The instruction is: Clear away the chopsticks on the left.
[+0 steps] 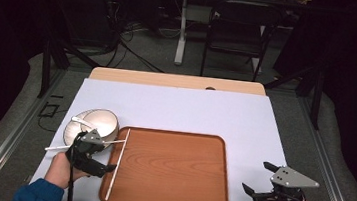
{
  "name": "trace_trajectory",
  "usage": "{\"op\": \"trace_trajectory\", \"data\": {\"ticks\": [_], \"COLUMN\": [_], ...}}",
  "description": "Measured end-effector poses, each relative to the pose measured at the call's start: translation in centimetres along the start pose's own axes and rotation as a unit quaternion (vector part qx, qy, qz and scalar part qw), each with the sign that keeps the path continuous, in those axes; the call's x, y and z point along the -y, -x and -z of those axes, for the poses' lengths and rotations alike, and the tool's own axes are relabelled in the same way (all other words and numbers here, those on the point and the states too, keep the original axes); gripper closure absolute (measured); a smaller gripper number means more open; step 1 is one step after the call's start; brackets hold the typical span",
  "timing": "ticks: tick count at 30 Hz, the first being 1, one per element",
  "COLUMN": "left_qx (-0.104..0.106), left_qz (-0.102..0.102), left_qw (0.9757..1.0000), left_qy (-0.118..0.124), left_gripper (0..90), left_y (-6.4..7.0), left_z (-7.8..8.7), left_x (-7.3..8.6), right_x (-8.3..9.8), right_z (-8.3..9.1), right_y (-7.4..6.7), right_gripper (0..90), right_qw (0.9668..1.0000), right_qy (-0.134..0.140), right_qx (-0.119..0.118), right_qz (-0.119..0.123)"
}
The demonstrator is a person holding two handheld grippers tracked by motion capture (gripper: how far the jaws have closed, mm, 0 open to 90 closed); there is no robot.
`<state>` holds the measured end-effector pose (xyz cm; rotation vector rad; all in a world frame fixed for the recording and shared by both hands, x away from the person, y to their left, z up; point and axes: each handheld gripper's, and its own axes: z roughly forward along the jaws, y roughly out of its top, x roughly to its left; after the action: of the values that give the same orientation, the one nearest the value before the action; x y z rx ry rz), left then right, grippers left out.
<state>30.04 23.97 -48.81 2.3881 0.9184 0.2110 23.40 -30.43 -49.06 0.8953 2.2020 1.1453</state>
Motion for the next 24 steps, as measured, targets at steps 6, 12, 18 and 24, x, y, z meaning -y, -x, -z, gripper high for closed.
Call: {"op": "trace_trajectory", "data": {"ticks": [6, 12, 18, 24], "left_qx": [-0.014, -0.015, -0.017, -0.032], "left_qz": [-0.031, -0.047, -0.06, -0.061], "left_qw": [0.9994, 0.9988, 0.998, 0.9975], "left_qy": [-0.001, -0.003, -0.004, -0.018], "left_gripper": [7.0, 1.4, 0.0, 0.0], "left_y": [-0.5, -1.5, -3.0, -4.7], "left_z": [1.8, 3.3, 4.6, 4.8], "left_x": [0.1, 0.3, 0.8, 1.0], "right_x": [0.0, 0.0, -0.1, -0.1], "right_z": [0.0, 0.0, 0.0, 0.0], "right_y": [0.0, -0.1, -0.1, 0.0], "right_gripper": [5.0, 5.1, 5.1, 5.1], "right_qw": [1.0, 1.0, 1.0, 1.0], "right_qy": [0.002, 0.002, 0.002, 0.003], "right_qx": [-0.001, 0.0, -0.001, -0.002], "right_qz": [0.0, 0.001, 0.0, 0.0]}}
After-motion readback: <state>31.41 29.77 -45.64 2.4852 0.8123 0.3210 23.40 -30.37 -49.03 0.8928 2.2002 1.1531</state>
